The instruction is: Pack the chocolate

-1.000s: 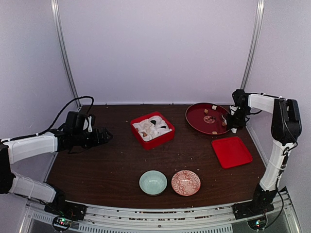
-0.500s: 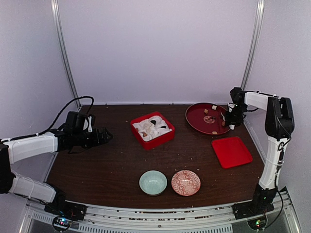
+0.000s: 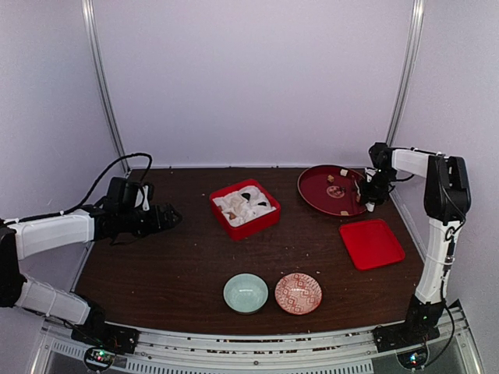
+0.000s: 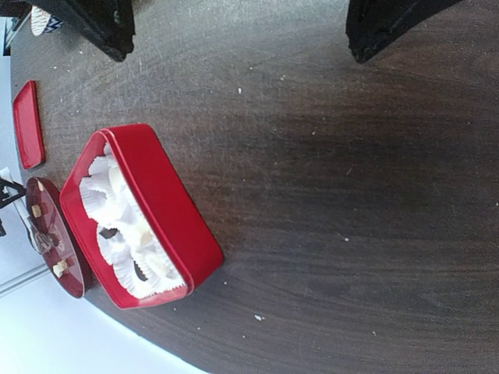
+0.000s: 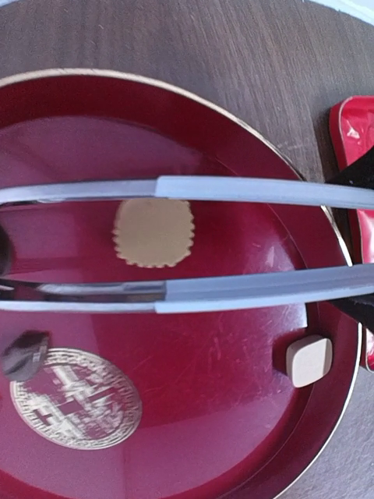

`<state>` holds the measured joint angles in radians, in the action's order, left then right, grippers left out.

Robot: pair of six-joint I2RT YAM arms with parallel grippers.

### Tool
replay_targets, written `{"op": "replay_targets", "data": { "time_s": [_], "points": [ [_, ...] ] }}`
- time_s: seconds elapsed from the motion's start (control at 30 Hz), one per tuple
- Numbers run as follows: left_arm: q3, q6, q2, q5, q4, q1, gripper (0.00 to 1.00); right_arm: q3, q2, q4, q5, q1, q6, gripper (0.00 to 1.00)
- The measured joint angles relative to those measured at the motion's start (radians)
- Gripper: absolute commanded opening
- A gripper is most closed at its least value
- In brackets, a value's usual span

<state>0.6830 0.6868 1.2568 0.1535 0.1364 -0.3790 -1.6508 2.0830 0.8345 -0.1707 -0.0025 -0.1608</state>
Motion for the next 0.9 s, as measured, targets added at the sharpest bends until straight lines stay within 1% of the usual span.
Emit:
{"op": "replay_targets", "data": {
  "time_s": [0.13, 0.3, 0.53, 0.9],
  "points": [
    [0.0, 0.0, 0.0, 0.0, 0.0, 0.0, 0.98, 0.054, -0.012, -0.013, -0.017, 0.0, 0.002, 0.21],
    [0.0, 0.0, 0.0, 0.001, 0.0, 0.0, 0.98, 0.091, -0.064, -0.014, -0.023, 0.0, 0.005, 0.2],
    [0.0, 0.0, 0.0, 0.001, 0.0, 0.0, 0.98, 0.096, -0.13, -0.012, -0.032, 0.0, 0.005, 0.19],
    [0.0, 0.0, 0.0, 0.002, -0.001, 0.0, 0.98, 0.101, -0.168, -0.006, -0.058, 0.002, 0.008, 0.18]
  ]
}}
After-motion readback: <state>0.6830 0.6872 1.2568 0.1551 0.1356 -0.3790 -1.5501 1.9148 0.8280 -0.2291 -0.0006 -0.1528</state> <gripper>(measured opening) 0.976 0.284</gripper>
